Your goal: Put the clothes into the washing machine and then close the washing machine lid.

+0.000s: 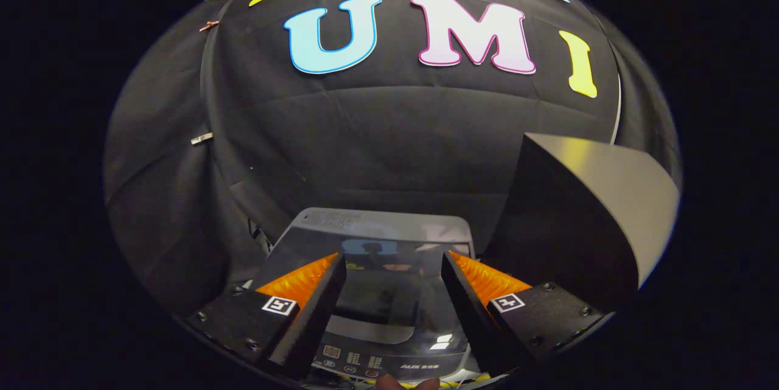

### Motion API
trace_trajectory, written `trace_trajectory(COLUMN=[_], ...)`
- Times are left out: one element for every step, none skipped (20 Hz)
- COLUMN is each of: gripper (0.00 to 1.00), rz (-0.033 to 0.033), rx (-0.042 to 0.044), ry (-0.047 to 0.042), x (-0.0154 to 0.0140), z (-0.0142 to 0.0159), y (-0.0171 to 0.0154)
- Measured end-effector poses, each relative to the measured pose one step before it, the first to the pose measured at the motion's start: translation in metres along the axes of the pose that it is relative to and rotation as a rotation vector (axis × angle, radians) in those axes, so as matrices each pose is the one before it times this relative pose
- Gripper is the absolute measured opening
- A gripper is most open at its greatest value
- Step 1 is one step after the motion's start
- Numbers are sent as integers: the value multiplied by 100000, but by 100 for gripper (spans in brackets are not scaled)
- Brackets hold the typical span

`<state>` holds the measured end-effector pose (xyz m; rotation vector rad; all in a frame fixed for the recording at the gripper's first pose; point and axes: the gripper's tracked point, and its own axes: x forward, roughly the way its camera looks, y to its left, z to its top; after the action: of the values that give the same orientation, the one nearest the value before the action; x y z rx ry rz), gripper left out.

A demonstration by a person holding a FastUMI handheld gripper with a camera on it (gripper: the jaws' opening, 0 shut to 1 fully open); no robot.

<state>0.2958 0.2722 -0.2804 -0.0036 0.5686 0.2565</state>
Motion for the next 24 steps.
trace_trajectory(gripper=[100, 99, 99, 100, 100, 99, 100, 99, 99, 100, 100, 99, 99, 99, 99, 99, 99, 99, 99, 99, 99, 99, 99, 99], rz=[1059, 35, 44, -851, -1162, -638, -287, -305, -320, 84, 87, 242, 529, 508, 270, 219, -52, -83, -17, -298, -309, -594, -1009, -1025], rx=[835, 515, -388, -1619, -2522, -2100, -1135, -613, -176, -203, -130, 78, 181, 137, 130, 92, 73, 424, 1001, 1113, 56, -525, -693, -345], ry=[79, -441, -976, -1232, -1640, -1560, -1371, -1365, -1348, -1651, -1638, -1440, -1420, -1271, -1327, -1636, -1693, -1543, -1599, -1660, -1991, -2361, -1943, -1721], x=[-471, -321, -413, -272, -412, -230, -449, -375, -522, -467, -568, -599, -492, -600, -737, -768, -592, -792, -705, -738, -517, -541, -750, -694], z=[-415, -213, 56, 118, 312, 173, 219, 172, 319, 424, 511, 504, 491, 567, 607, 783, 789, 882, 785, 973, 987, 1135, 936, 786], y=[218, -14, 17, -100, -208, -123, -95, 24, 6, 92, 282, 202, 109, 201, 260, 137, 3, 74, -150, -70, -260, -271, -329, -540])
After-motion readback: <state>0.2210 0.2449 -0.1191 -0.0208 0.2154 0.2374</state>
